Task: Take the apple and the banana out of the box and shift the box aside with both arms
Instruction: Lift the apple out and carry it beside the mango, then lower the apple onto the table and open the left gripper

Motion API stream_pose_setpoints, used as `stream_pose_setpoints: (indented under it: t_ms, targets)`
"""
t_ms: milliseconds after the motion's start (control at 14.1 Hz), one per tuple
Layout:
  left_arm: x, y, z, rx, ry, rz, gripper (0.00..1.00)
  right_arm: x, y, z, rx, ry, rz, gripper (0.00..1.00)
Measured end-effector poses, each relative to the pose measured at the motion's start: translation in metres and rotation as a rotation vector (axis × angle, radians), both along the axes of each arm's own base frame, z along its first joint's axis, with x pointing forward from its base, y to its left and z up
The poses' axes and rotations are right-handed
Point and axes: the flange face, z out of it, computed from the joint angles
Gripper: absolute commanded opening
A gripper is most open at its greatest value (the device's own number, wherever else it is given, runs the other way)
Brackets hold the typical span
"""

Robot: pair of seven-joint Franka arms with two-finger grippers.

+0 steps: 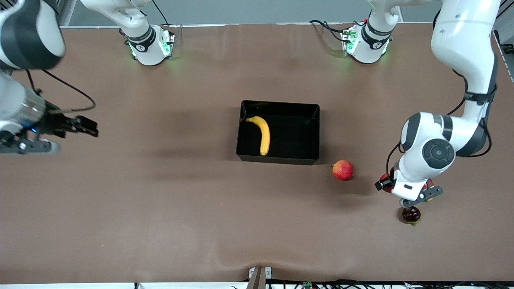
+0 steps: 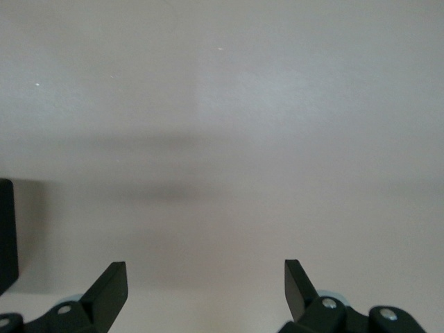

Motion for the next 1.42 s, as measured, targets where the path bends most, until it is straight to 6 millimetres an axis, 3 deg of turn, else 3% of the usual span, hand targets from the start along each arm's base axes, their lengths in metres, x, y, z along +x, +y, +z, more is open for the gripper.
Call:
stream_pose_setpoints:
  t_ms: [285, 712, 925, 1067, 1139, 1423]
  targets:
    - [0.012, 0.006, -0.037, -0.027, -0.074, -0.015, 0.00, 0.009, 0.003, -0.020, 0.030, 0.021, -0.010, 1.00]
    - [0.040, -0.007, -0.051, -0.052, -0.112, -0.023, 0.00, 0.015, -0.006, -0.014, 0.045, -0.023, -0.031, 1.00]
    - [0.046, -0.015, -0.069, -0.066, -0.125, -0.035, 0.02, 0.016, -0.012, -0.015, 0.045, -0.027, -0.042, 1.00]
    - [0.048, -0.017, -0.069, -0.063, -0.135, -0.044, 0.76, 0.016, -0.012, -0.015, 0.047, -0.027, -0.042, 1.00]
    - [0.048, -0.018, -0.069, -0.064, -0.138, -0.045, 1.00, 0.016, -0.012, -0.015, 0.049, -0.027, -0.042, 1.00]
    - [0.051, -0.023, -0.063, -0.073, -0.151, -0.050, 1.00, 0.016, -0.013, -0.015, 0.049, -0.027, -0.045, 1.00]
